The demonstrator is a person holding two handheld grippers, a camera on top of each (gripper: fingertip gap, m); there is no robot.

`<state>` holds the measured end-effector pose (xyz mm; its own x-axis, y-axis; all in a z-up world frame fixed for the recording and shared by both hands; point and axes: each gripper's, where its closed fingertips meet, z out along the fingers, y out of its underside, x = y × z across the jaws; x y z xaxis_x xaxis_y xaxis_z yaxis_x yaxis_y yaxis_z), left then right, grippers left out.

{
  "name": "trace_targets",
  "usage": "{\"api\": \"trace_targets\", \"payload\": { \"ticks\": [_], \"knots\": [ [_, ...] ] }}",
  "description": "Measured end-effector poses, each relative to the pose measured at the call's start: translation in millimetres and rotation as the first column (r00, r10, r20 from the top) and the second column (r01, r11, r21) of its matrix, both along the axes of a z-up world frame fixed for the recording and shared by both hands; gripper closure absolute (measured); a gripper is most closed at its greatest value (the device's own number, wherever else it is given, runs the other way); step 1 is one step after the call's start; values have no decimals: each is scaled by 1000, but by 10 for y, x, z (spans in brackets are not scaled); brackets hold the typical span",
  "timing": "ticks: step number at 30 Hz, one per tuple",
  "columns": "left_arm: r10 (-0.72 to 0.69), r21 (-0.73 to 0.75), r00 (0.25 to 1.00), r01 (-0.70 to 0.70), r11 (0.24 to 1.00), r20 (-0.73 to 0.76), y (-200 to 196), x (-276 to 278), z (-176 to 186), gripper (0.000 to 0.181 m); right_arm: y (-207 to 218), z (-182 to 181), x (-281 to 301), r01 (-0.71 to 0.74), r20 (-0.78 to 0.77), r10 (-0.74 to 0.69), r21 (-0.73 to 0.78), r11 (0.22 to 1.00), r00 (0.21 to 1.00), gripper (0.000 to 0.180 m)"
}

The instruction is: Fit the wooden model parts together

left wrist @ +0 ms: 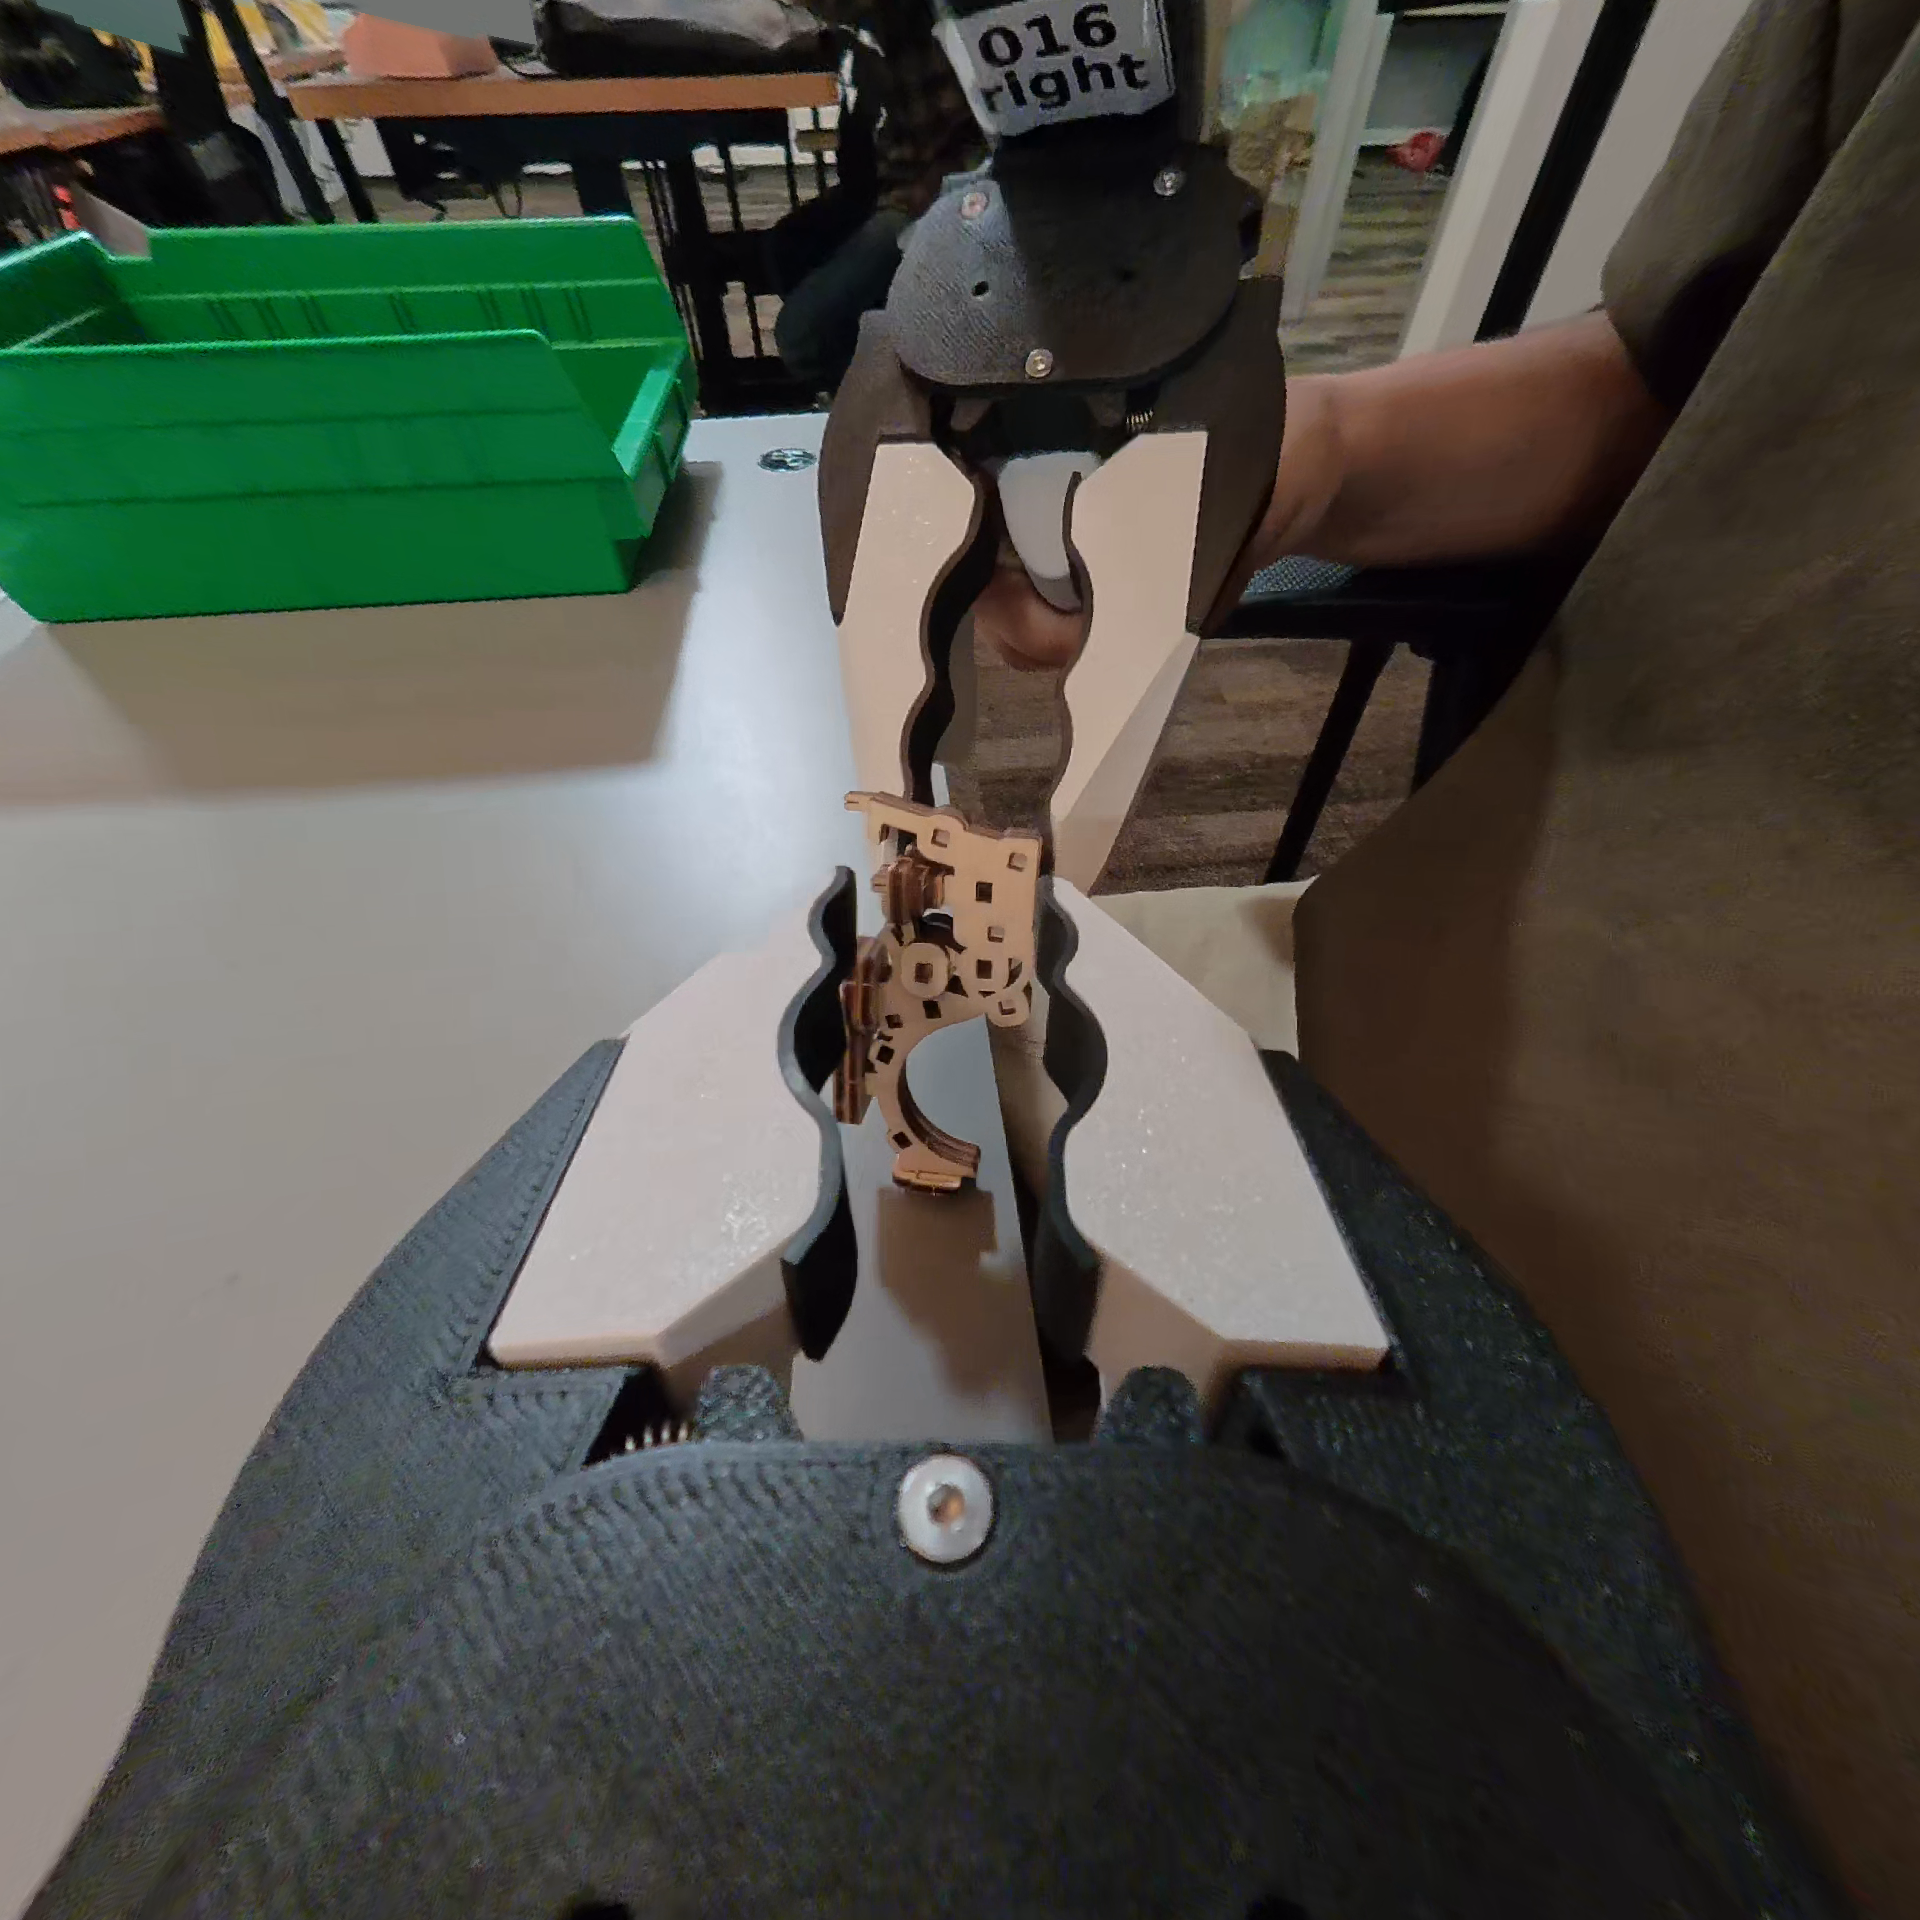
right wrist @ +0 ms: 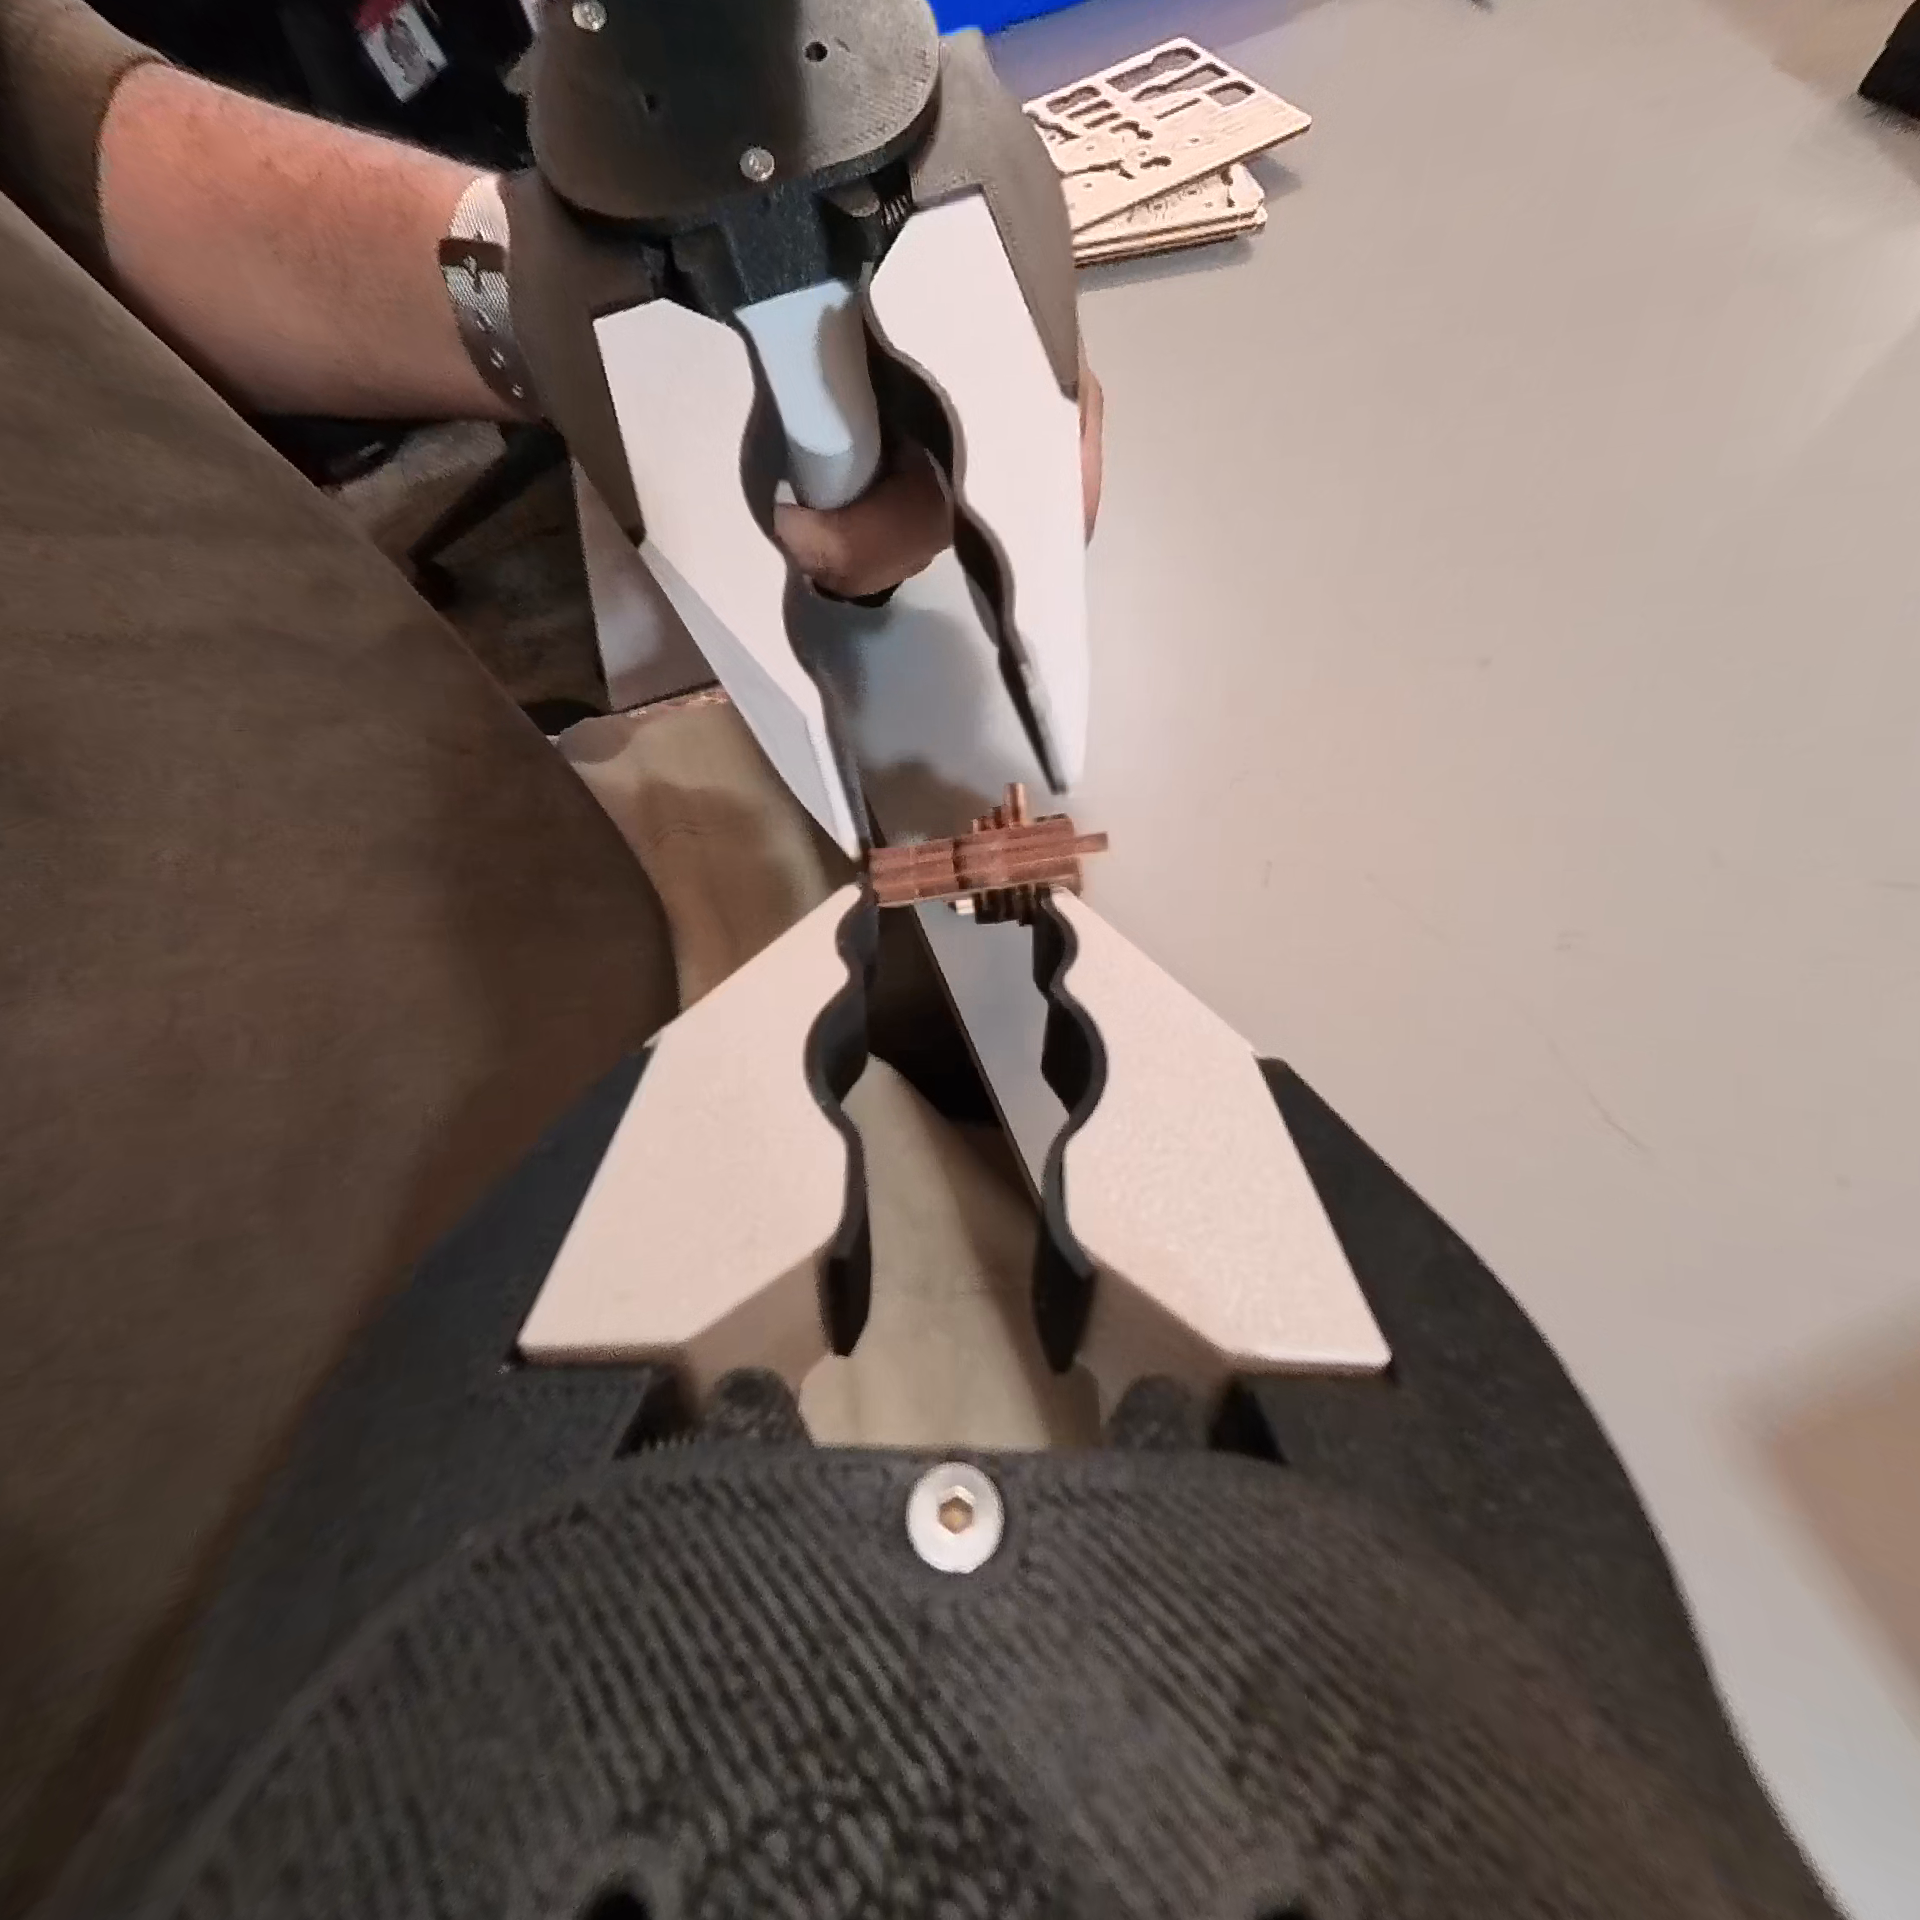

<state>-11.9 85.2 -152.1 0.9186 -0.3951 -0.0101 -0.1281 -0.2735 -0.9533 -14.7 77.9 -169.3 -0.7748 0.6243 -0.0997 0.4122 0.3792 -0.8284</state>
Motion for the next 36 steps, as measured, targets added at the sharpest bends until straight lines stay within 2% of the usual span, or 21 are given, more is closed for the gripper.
{"api": "trace_targets", "payload": {
  "ticks": [5, 12, 21, 25, 28, 30, 33, 36],
  "knots": [
    [21, 6, 999, -22, 1000, 41, -12, -77, 31, 143, -22, 39, 8, -27, -20, 26, -62, 998, 999, 151],
    [-34, -39, 994, 39, 998, 107, -49, 1, -36, 134, -9, 13, -2, -30, -9, 29, -87, 996, 1000, 151],
    [-12, -24, 991, 16, 1000, 134, -31, -33, 1, 129, 5, 154, -15, -31, -15, 29, -220, 975, 999, 151],
    [73, 30, 959, -84, 996, 275, 9, -227, 211, 128, 90, 189, -78, 7, -47, -18, -222, 975, 999, 151],
    [123, 69, 895, -168, 983, 429, 6, -420, 375, 130, 181, 252, -143, 53, -78, -74, -244, 968, 994, 151],
    [98, 93, 855, -167, 981, 510, -15, -451, 455, 142, 249, 322, -184, 82, -101, -114, -276, 958, 988, 151],
    [121, 81, 850, -188, 979, 513, 6, -465, 434, 150, 388, 462, -251, 137, -161, -197, -324, 936, 967, 151],
    [94, 63, 849, -149, 987, 520, 43, -329, 408, 153, 506, 624, -286, 174, -240, -271, -360, 917, 932, 151]
  ]
}}
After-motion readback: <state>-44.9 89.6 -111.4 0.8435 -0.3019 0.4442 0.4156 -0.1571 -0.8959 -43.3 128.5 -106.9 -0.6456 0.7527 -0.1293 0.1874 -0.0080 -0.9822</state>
